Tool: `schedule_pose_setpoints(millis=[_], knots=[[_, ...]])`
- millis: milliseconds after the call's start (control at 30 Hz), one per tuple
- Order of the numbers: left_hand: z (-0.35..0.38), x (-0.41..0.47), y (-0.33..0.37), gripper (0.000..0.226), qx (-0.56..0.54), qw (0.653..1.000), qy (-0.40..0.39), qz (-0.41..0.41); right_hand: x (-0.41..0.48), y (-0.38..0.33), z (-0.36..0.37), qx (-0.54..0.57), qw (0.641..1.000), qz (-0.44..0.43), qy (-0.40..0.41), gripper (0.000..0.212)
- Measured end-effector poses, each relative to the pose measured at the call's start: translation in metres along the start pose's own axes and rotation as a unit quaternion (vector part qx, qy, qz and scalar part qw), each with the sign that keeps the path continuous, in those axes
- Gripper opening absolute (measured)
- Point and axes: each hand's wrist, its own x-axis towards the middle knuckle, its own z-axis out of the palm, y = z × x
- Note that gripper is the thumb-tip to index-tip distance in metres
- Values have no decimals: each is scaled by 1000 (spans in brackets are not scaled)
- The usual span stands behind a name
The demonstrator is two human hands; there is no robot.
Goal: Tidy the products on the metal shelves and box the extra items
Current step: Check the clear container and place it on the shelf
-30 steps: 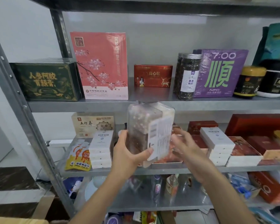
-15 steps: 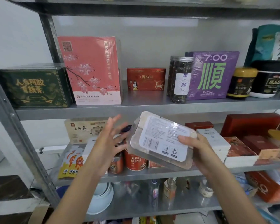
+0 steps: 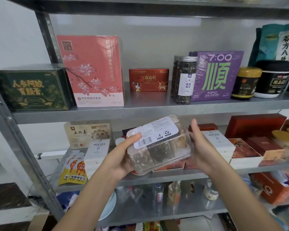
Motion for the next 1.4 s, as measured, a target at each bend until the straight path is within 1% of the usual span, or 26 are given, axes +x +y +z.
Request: schedule_pose_setpoints(millis=[100, 200, 300, 400, 467, 500, 533, 600, 633, 667, 700, 733, 767, 800, 833, 867, 900, 933, 967, 1067, 1200, 1233, 1267, 1333, 1367, 1400], knots=[[0, 0, 3, 88, 3, 1000, 26, -9, -8, 22, 11, 157, 985, -32, -67, 61], [5, 1, 3, 76, 22, 998, 58, -8, -11, 40, 29, 260, 961, -63, -67, 61], [5, 3, 0, 61, 57, 996, 73, 13, -12, 48, 46, 290, 951, -97, -53, 63], [2, 1, 0, 61, 118, 992, 18, 35, -14, 50, 52, 306, 942, -135, -32, 49], [3, -5, 2, 56, 199, 978, 1, 57, -18, 51, 53, 298, 943, -146, -19, 47], [4, -6, 3, 52, 241, 967, 18, 84, -20, 52, 53, 284, 947, -152, -12, 49], [4, -7, 3, 49, 293, 946, 58, 121, -21, 52, 53, 266, 950, -164, 0, 50], [6, -12, 4, 53, 412, 874, 142, 215, -26, 49, 54, 205, 955, -209, 36, 54], [8, -17, 5, 54, 424, 859, 133, 253, -27, 49, 55, 158, 957, -235, 61, 58], [11, -23, 7, 53, 409, 867, 86, 271, -28, 50, 56, 94, 957, -258, 93, 63], [14, -30, 7, 54, 374, 890, 13, 262, -31, 50, 58, 13, 951, -283, 128, 67], [18, -37, 9, 57, 332, 911, -57, 239, -32, 50, 62, -83, 932, -318, 150, 71], [20, -43, 9, 61, 303, 922, -103, 219, -32, 51, 64, -180, 901, -365, 150, 77], [21, -47, 9, 64, 282, 928, -124, 210, -30, 53, 66, -276, 856, -416, 136, 87], [21, -48, 9, 65, 259, 933, -133, 210, -25, 57, 65, -379, 787, -466, 142, 94], [21, -47, 7, 68, 234, 940, -131, 210, -18, 60, 63, -471, 693, -520, 168, 98], [21, -46, 4, 72, 205, 948, -121, 211, -12, 64, 60, -520, 610, -566, 193, 98], [21, -45, 1, 77, 174, 955, -106, 214, -8, 67, 61, -535, 561, -596, 208, 97], [20, -42, -1, 81, 147, 960, -89, 221, -6, 68, 62, -534, 541, -614, 212, 93], [12, -32, -3, 78, 114, 952, -65, 275, -2, 67, 60, -548, 515, -630, 192, 77], [-13, -21, 13, 69, 148, 921, -97, 348, -8, 43, 37, -644, 472, -582, 154, 71], [-20, -19, 18, 69, 166, 913, -106, 357, -9, 37, 30, -641, 492, -566, 164, 70], [-27, -18, 24, 70, 185, 906, -115, 363, -10, 31, 25, -608, 548, -548, 171, 72], [-39, -16, 34, 75, 204, 895, -144, 368, -12, 16, 19, -481, 711, -488, 154, 85], [-42, -15, 37, 75, 204, 893, -170, 364, -13, 7, 17, -415, 784, -444, 125, 93], [-43, -14, 41, 72, 198, 891, -197, 358, -12, 1, 15, -360, 840, -395, 86, 95]])
